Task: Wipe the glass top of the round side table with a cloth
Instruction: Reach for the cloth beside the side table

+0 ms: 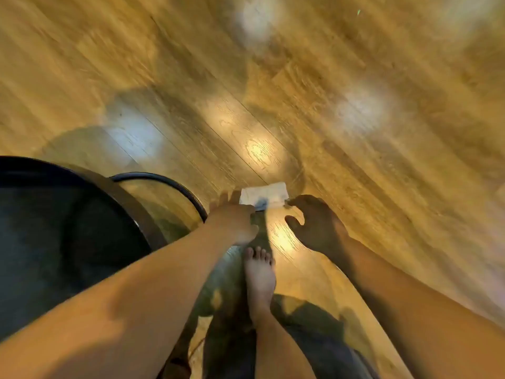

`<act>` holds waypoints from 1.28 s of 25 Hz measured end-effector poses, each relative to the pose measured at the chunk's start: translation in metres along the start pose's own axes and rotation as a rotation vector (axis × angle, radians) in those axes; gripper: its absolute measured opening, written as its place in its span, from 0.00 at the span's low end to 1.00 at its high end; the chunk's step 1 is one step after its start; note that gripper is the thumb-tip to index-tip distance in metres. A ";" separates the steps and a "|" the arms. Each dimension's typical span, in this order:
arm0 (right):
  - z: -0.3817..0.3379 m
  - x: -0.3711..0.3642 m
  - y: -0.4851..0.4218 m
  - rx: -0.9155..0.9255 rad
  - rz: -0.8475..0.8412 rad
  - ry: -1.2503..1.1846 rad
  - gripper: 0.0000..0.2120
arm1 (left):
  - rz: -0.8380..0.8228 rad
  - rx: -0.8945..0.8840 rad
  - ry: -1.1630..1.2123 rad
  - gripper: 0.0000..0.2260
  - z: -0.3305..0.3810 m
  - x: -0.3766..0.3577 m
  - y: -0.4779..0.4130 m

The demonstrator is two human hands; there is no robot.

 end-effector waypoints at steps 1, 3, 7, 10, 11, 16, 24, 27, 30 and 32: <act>0.013 -0.028 -0.020 0.032 -0.030 0.071 0.21 | -0.069 0.030 -0.067 0.26 -0.004 -0.019 -0.029; 0.035 -0.083 -0.065 0.095 -0.073 0.205 0.23 | -0.139 0.059 -0.180 0.27 -0.013 -0.053 -0.081; 0.059 -0.150 -0.137 0.181 -0.090 0.346 0.30 | -0.225 0.085 -0.120 0.32 -0.029 -0.107 -0.149; 0.056 -0.162 -0.169 0.165 0.012 0.454 0.27 | -0.144 0.040 -0.094 0.37 -0.040 -0.114 -0.165; 0.051 -0.161 -0.172 0.166 0.031 0.477 0.25 | -0.090 0.025 -0.057 0.35 -0.040 -0.108 -0.161; 0.013 -0.101 -0.122 0.114 -0.083 0.201 0.21 | 0.187 0.037 0.228 0.14 -0.013 -0.017 -0.086; -0.188 0.071 0.035 0.364 -0.151 -0.206 0.23 | 0.733 -0.397 0.707 0.14 -0.067 0.079 0.204; -0.253 0.057 0.074 0.533 -0.240 -0.401 0.29 | 0.845 -0.354 1.011 0.26 -0.138 0.029 0.267; -0.288 0.020 0.102 0.660 -0.278 -0.644 0.24 | 0.942 -0.301 1.166 0.34 -0.160 -0.041 0.308; -0.295 -0.019 0.122 0.622 -0.325 -0.742 0.18 | 1.052 -0.254 1.236 0.32 -0.153 -0.089 0.328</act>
Point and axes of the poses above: each hand's wrist, its own y-axis away from the middle knuckle, its own x-axis out of the back of the hand, z = x × y, the point moved 5 cm from there along -y, towards the middle knuckle, and after that the axes turned 1 degree about -z, right-handed, at the moved point
